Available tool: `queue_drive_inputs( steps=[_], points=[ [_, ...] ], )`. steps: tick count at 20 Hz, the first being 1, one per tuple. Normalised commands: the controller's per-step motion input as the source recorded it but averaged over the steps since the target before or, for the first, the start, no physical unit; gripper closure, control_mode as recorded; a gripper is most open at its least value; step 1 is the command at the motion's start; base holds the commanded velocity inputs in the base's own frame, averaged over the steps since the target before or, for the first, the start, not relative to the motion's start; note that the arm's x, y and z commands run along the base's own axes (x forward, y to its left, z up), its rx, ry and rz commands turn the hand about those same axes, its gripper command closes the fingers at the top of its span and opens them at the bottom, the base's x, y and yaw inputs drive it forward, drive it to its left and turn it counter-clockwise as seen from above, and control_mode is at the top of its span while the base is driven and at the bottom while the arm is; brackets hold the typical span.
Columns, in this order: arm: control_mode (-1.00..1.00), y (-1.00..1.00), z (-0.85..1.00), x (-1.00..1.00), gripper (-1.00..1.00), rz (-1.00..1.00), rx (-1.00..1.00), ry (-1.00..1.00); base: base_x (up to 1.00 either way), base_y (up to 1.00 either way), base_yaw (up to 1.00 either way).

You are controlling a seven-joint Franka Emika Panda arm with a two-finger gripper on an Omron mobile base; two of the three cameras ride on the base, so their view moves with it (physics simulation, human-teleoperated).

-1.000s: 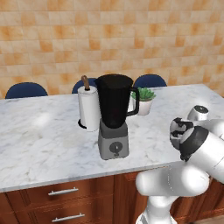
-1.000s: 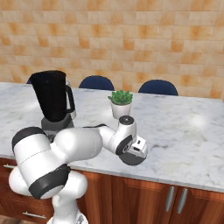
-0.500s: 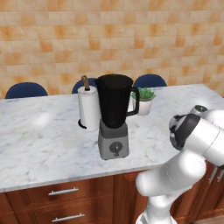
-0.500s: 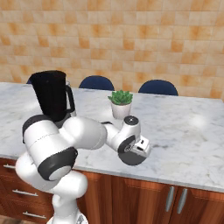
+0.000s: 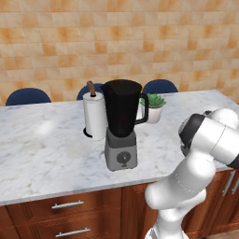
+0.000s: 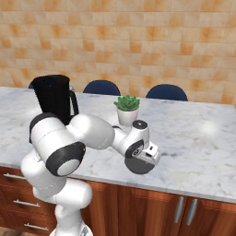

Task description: Open the blender lid, put the apple in the blender, close the lid, and start the blender.

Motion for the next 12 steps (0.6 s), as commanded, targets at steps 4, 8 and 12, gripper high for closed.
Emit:
queue_drive_inputs(
  steps=[4,8,12],
  points=[
    [-1.0,0.21,-0.33,0.04,1.0,0.0,0.0,0.0,0.0,0.0,0.0],
    [-1.0,0.07,0.01,-0.01,1.0,0.0,0.0,-0.02,0.0,0.0,0.0],
    [-1.0,0.0,0.45,-0.03,1.0,0.0,0.0,-0.04,0.0,0.0,0.0]
  ],
)
